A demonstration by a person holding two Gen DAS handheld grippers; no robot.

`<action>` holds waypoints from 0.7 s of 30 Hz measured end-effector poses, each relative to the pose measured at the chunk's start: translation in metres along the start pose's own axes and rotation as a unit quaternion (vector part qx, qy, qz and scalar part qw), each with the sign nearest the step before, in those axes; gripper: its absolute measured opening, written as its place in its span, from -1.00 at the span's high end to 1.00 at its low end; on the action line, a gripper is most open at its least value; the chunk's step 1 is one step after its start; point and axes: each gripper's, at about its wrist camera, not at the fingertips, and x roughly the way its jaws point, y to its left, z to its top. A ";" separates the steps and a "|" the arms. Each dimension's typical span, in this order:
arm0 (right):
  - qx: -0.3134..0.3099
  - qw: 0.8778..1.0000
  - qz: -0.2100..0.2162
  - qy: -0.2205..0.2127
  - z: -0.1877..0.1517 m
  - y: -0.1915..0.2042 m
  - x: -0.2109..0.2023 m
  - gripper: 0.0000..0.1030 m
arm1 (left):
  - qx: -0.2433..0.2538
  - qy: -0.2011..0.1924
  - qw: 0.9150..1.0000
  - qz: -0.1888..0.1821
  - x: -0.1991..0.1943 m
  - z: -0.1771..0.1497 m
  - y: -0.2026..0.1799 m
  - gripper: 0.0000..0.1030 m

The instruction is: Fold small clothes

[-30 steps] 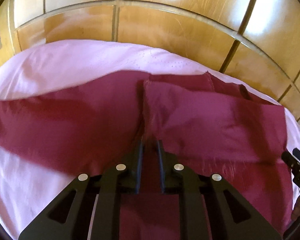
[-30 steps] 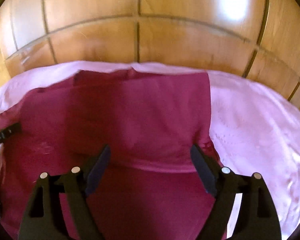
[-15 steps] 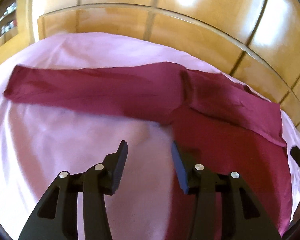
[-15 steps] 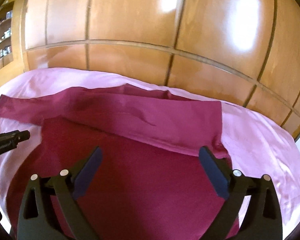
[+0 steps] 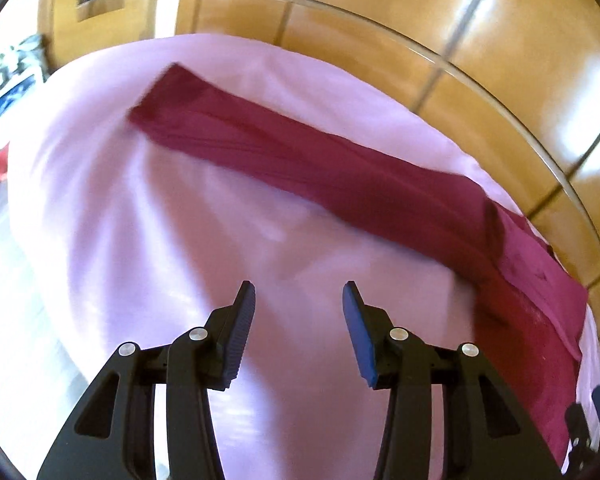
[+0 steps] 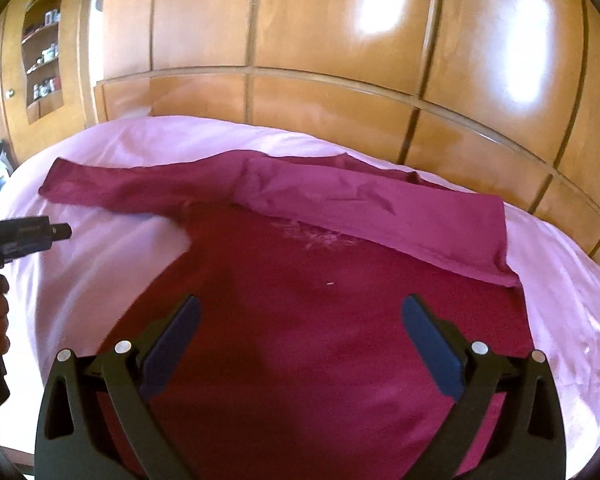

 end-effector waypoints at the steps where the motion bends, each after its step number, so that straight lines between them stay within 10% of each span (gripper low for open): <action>1: -0.002 1.000 0.003 0.000 0.000 0.003 0.000 -0.95 | -0.006 0.000 1.000 0.003 0.000 0.001 0.006 0.15; 13: -0.020 0.999 0.027 0.024 -0.014 0.021 0.014 -0.95 | -0.104 -0.002 0.994 0.036 -0.004 0.017 0.088 0.14; 21: 0.030 0.996 -0.046 0.067 -0.032 -0.042 0.046 -0.95 | -0.174 -0.039 0.983 0.043 -0.006 0.050 0.137 0.14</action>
